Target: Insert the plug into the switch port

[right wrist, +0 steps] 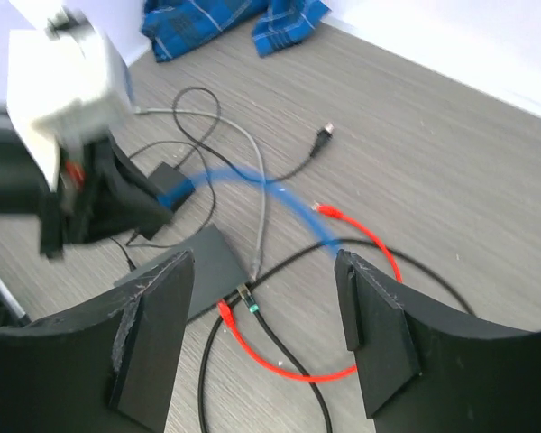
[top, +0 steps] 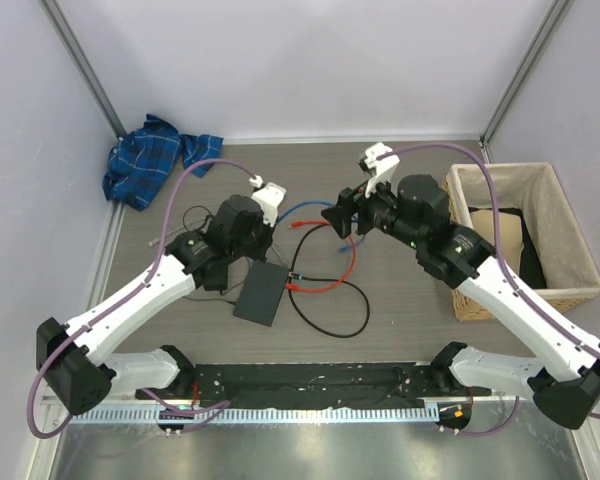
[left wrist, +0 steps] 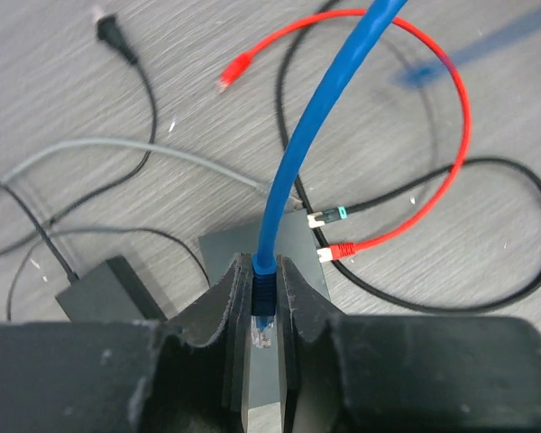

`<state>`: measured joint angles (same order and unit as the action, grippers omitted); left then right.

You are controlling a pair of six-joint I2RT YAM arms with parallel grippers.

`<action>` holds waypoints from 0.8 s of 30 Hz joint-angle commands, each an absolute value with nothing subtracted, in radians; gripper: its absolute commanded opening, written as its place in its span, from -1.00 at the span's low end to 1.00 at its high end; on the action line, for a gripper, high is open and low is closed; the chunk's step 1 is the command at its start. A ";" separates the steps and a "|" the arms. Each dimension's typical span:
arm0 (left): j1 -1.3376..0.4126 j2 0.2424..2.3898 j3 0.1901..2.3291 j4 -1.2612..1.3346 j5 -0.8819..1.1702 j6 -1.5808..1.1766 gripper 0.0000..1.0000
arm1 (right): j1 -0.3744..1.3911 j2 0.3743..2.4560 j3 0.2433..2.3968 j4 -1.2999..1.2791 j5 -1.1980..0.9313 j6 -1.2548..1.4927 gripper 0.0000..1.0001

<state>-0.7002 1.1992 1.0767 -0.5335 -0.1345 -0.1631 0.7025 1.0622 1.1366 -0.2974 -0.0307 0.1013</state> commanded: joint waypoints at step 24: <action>-0.923 1.079 1.039 -0.385 -0.408 -0.038 -0.27 | 0.641 1.299 1.376 -0.494 -0.377 -0.061 -0.98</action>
<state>-0.9173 1.1465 1.0370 -0.4519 -0.3222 0.0456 0.6586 1.2972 1.2804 -0.5003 -0.3706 0.0151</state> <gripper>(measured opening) 0.324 0.067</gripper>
